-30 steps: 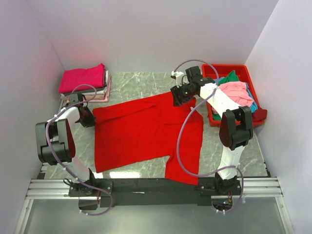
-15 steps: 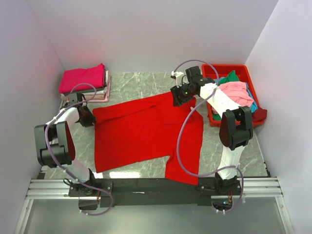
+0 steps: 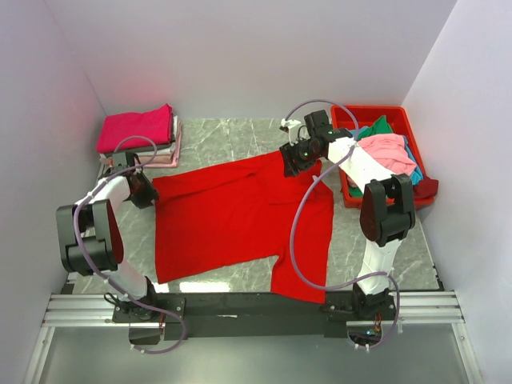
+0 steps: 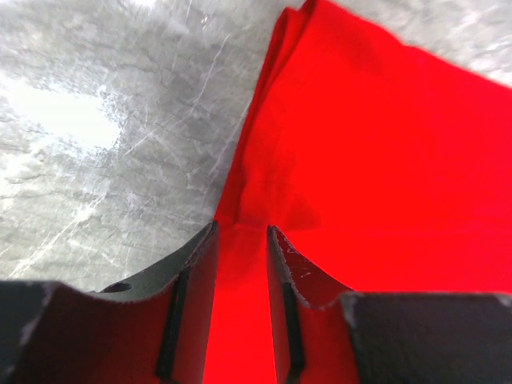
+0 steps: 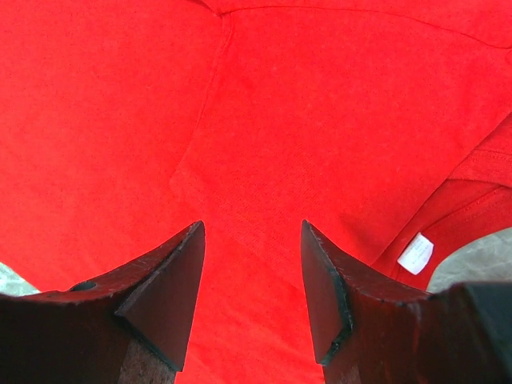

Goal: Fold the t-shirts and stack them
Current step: Fold the tshirt

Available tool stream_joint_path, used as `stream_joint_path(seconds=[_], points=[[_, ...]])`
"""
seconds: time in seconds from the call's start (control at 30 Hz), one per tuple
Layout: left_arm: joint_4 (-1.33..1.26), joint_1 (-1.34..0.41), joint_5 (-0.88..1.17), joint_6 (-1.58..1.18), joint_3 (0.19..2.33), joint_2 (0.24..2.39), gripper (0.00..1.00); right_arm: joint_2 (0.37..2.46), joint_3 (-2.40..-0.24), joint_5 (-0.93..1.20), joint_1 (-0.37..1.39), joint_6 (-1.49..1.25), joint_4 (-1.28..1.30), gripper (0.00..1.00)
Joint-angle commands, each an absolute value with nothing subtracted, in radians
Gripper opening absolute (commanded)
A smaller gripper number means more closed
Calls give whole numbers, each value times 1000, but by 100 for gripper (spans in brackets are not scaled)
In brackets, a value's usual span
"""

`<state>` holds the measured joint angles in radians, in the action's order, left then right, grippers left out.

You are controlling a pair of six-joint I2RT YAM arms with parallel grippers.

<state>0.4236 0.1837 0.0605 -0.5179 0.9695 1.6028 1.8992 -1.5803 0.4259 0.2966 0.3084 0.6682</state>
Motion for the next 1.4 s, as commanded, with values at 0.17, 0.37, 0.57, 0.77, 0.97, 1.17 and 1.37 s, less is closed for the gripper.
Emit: stream_joint_path(seconds=[0.17,0.37,0.57,0.77,0.97,1.17,1.37], points=[[405,183,90,-523,1011,1669,29,1847,-1577,442,291,316,652,58],[408,181,84,-511,1019,1664,6,1842,-1574,443,293,318,652,59],[429,183,32,-485,1034,1661,0,1845,-1574,446,293,319,653,59],[456,183,3,-448,1045,1663,0,1845,-1574,446,291,321,653,59],[466,181,23,-430,1032,1675,1,1848,-1578,446,293,319,657,59],[463,178,64,-410,1002,1608,13,1844,-1575,443,291,328,661,59],[414,176,58,-355,974,1370,41,1821,-1583,480,278,373,689,59]])
